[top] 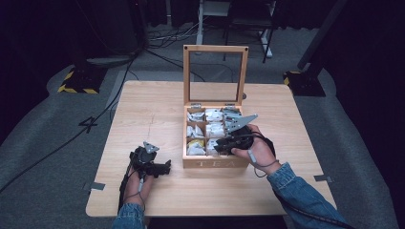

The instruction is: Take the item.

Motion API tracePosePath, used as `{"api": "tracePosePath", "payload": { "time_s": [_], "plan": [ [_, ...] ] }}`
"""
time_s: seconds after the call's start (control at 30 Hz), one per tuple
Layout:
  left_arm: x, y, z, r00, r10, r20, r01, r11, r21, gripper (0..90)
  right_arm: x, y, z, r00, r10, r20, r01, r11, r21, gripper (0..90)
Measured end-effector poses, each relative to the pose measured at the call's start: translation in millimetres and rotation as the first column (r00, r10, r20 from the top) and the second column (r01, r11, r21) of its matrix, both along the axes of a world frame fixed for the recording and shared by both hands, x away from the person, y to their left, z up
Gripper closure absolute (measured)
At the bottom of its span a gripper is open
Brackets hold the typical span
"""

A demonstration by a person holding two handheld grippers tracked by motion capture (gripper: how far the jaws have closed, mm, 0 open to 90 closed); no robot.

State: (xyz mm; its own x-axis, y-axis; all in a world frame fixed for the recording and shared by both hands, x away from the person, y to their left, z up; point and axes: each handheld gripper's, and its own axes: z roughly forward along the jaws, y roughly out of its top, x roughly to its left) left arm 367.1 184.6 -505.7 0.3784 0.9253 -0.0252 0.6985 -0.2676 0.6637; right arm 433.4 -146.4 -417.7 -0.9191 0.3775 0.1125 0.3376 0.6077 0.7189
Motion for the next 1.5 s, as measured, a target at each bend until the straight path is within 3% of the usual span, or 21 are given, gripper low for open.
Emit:
{"api": "tracePosePath", "payload": {
  "time_s": [0.2, 0.43, 0.63, 0.8, 0.87, 1.03, 1.3, 1.4, 1.5],
  "plan": [
    [0.1, 0.1, 0.0, 1.0, -0.002, 0.0, 0.002, 1.0, 0.001, 0.0, 4.9, 5.6, -4.7, 0.9996, 0.007, -0.027, -0.009, 0.9981, -0.061, 73.5],
    [0.3, 0.0, 0.0, 1.0, 0.0, 0.001, 0.0, 1.0, 0.0, 0.0, 7.2, 12.7, -10.7, 0.9956, 0.03, -0.089, -0.042, 0.989, -0.142, 77.7],
    [0.4, 0.1, 0.0, 1.0, 0.0, 0.001, 0.0, 1.0, 0.0, 0.0, 9.9, 16.9, -13.6, 0.9945, 0.039, -0.097, -0.056, 0.9823, -0.179, 77.7],
    [0.4, 0.0, 0.0, 1.0, 0.0, 0.001, 0.0, 1.0, 0.0, 0.0, 10.1, 20.1, -15.1, 0.9906, 0.06, -0.123, -0.084, 0.9753, -0.204, 89.6],
    [0.4, 0.0, 0.0, 1.0, 0.0, 0.001, 0.0, 1.0, 0.0, 0.0, 9.9, 20.5, -13.9, 0.989, 0.07, -0.131, -0.097, 0.973, -0.209, 90.0],
    [0.4, 0.1, 0.0, 1.0, 0.0, 0.001, 0.0, 1.0, 0.001, 0.0, 10.6, 19.1, -11.4, 0.9898, 0.072, -0.123, -0.094, 0.9775, -0.189, 90.0],
    [0.4, -0.1, -0.1, 1.0, 0.001, 0.002, -0.001, 1.0, -0.001, 0.0, 11.7, 12.1, 6.6, 0.9938, 0.053, -0.098, -0.064, 0.991, -0.117, 90.0],
    [0.4, -0.1, -0.1, 1.0, 0.001, 0.002, -0.001, 1.0, -0.001, 0.0, 11.2, 7.4, 15.6, 0.9965, 0.038, -0.075, -0.042, 0.9974, -0.059, 90.0],
    [0.5, 0.0, -0.1, 1.0, 0.001, 0.001, -0.001, 1.0, -0.002, 0.0, 10.6, 5.3, 19.1, 0.9972, 0.031, -0.068, -0.033, 0.9989, -0.033, 90.0]
  ]
}}
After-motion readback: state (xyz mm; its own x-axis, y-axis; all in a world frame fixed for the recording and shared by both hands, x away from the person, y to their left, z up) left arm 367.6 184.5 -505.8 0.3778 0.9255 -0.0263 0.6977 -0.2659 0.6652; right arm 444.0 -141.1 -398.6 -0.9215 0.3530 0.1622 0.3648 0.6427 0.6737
